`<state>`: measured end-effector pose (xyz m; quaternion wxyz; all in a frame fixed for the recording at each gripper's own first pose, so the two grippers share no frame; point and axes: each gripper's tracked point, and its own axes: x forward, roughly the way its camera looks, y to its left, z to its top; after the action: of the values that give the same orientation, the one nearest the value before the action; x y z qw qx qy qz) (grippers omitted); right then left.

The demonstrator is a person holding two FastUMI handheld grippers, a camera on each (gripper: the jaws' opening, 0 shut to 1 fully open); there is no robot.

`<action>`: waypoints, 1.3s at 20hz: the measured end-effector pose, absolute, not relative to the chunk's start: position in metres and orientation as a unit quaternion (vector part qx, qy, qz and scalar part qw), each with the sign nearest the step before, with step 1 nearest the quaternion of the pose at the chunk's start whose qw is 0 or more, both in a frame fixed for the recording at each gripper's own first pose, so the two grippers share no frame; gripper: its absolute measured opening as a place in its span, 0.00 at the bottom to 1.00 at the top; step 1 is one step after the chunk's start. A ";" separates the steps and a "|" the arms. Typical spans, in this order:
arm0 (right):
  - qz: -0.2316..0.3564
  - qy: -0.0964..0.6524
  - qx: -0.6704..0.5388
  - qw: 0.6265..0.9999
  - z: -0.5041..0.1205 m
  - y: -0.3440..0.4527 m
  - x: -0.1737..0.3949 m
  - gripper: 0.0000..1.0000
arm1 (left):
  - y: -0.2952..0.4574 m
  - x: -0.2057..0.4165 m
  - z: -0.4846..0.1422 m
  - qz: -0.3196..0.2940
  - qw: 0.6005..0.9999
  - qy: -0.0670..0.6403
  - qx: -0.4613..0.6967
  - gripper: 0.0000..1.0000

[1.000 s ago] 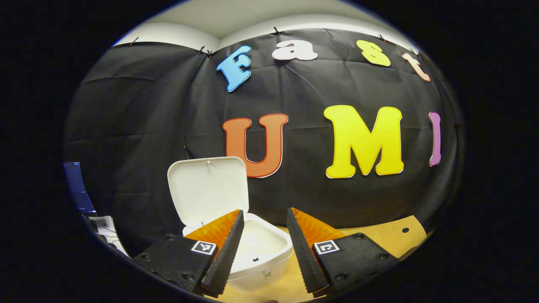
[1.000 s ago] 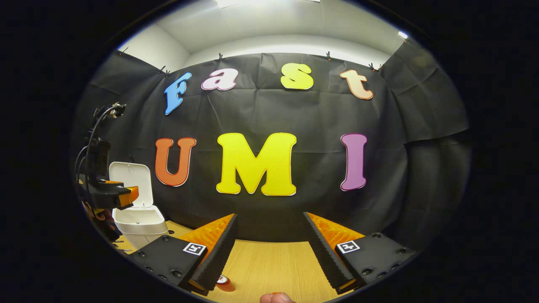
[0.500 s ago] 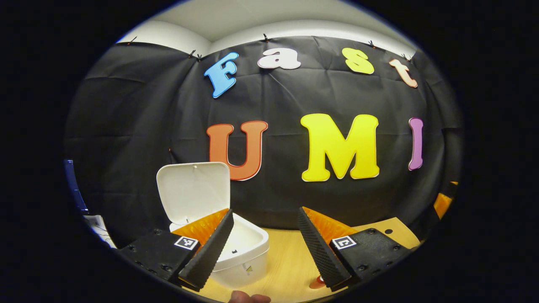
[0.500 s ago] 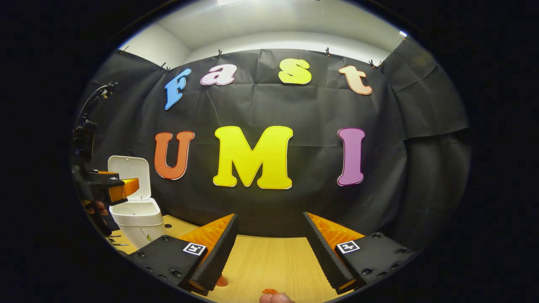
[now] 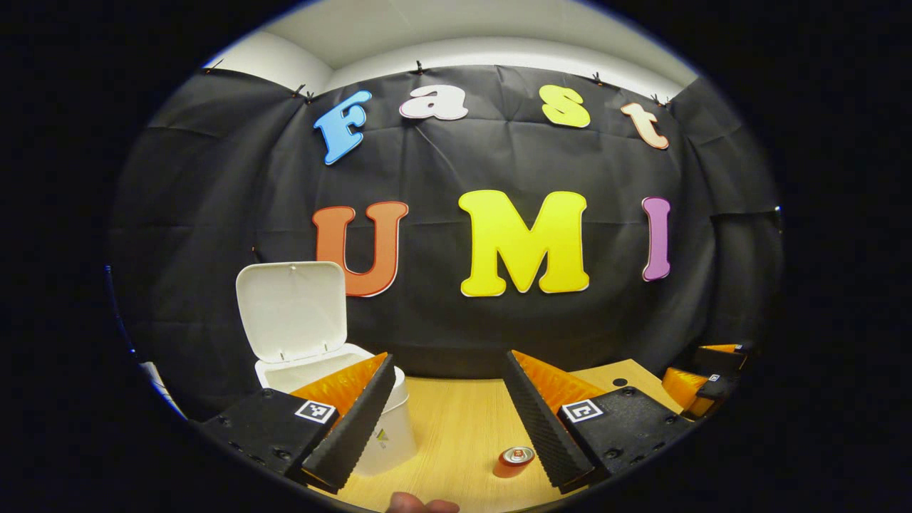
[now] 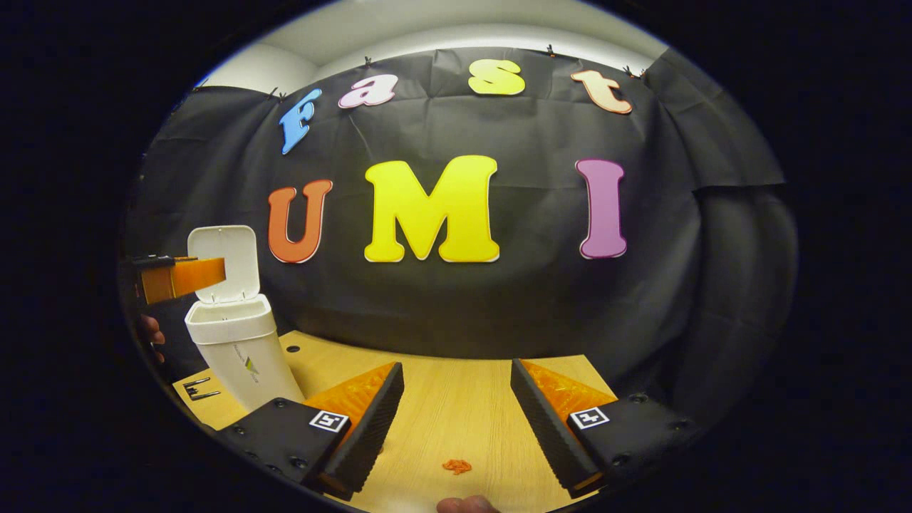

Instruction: Press the lid of the desktop garbage bin to open it, pick up the crumpled paper on the desktop and throw it into the bin, then pick up the pop can on the desktop and drop it into the bin, and finally close the garbage bin lid.

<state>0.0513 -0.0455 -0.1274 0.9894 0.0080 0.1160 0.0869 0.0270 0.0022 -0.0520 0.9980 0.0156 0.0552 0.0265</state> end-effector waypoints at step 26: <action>0.109 0.397 -0.029 0.911 -0.424 -0.040 0.059 0.98 | 0.003 -0.032 -0.122 0.023 0.984 0.171 0.040 0.99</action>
<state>0.0593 -0.0404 -0.4245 0.9107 -0.0294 0.3974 0.1091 -0.0321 0.0034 -0.1215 0.9841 0.0402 0.1714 0.0234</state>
